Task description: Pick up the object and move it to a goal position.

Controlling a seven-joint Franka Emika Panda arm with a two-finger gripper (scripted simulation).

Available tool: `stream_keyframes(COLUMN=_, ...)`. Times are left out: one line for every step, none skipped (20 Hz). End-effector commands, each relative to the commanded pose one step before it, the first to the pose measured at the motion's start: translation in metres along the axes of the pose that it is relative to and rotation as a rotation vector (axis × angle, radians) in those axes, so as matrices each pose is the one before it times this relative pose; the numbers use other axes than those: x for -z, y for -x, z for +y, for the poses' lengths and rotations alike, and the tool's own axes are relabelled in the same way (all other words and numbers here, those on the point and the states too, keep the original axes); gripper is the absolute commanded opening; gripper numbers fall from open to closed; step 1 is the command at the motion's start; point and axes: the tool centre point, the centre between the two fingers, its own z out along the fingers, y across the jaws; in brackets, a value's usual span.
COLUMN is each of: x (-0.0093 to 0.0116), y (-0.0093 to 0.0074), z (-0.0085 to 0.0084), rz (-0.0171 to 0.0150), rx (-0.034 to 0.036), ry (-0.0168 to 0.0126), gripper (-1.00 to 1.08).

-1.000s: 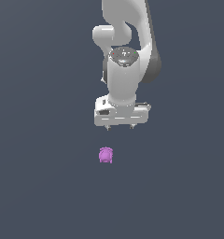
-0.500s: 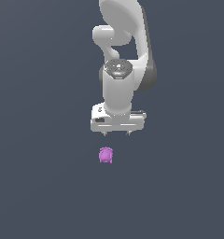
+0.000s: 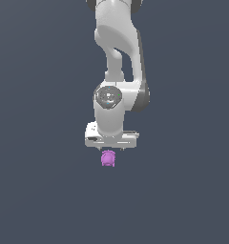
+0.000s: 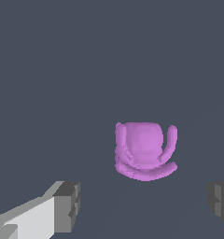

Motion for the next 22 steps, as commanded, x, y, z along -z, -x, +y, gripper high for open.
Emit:
stream_keyframes(x=-0.01085, y=-0.0051, z=0.00659, rz=-0.00224, rx=-0.01097, ry=0.00241, gripper=1.0)
stream_keyframes(x=-0.00342, y=-0.00137, z=0.00205, rz=-0.00097, rx=-0.00337, ry=0.00075, gripper=1.0)
stream_keyframes(x=-0.00298, y=-0.00117, z=0.00177, rz=-0.00084, rx=-0.0029, ry=0.00066, gripper=1.0)
stream_keyframes(x=-0.00254, y=-0.00097, z=0.00153, rz=-0.00073, rx=-0.00251, ry=0.00057, gripper=1.0)
stream_keyframes(x=-0.00207, y=-0.00078, z=0.00118, rz=-0.00056, rx=-0.00194, ry=0.00045, gripper=1.0)
stream_keyframes(x=-0.00163, y=-0.00061, z=0.00097, rz=-0.00046, rx=-0.00158, ry=0.00037, gripper=1.0)
stream_keyframes(x=-0.00116, y=-0.00043, z=0.00069, rz=-0.00033, rx=-0.00112, ry=0.00026, gripper=1.0)
stream_keyframes(x=-0.00069, y=-0.00026, z=0.0004, rz=-0.00019, rx=-0.00065, ry=0.00015, gripper=1.0)
stream_keyframes(x=-0.00019, y=-0.00008, z=-0.00001, rz=0.0, rx=0.0, ry=0.0, gripper=1.0)
stream_keyframes(x=0.00089, y=0.0009, z=-0.00009, rz=-0.0006, rx=0.00034, ry=-0.00004, gripper=1.0)
stream_keyframes(x=-0.0004, y=0.0, z=0.0, rz=0.0, rx=0.0, ry=0.0, gripper=1.0)
stream_keyframes(x=-0.00119, y=0.0, z=0.0, rz=0.0, rx=0.0, ry=0.0, gripper=1.0)
stream_keyframes(x=-0.00197, y=0.0, z=-0.00001, rz=0.0, rx=0.0, ry=0.0, gripper=1.0)
stream_keyframes(x=-0.00275, y=0.00001, z=-0.00001, rz=0.0, rx=0.0, ry=0.0, gripper=1.0)
stream_keyframes(x=-0.00353, y=0.00003, z=-0.00001, rz=0.0, rx=0.0, ry=0.0, gripper=1.0)
stream_keyframes(x=-0.00429, y=0.00005, z=-0.00001, rz=0.0, rx=0.0, ry=0.0, gripper=1.0)
stream_keyframes(x=-0.00504, y=0.00008, z=-0.00002, rz=0.0, rx=0.0, ry=0.0, gripper=1.0)
stream_keyframes(x=-0.00576, y=0.00012, z=-0.00002, rz=0.0, rx=0.0, ry=0.0, gripper=1.0)
stream_keyframes(x=-0.0062, y=0.00014, z=-0.00002, rz=0.0, rx=0.0, ry=0.0, gripper=1.0)
stream_keyframes(x=-0.00528, y=0.00014, z=0.00039, rz=0.00032, rx=-0.00061, ry=0.00008, gripper=1.0)
stream_keyframes(x=-0.00465, y=0.00007, z=-0.00001, rz=0.0, rx=0.0, ry=0.0, gripper=1.0)
stream_keyframes(x=-0.00381, y=0.0, z=-0.00001, rz=0.0, rx=0.0, ry=0.0, gripper=1.0)
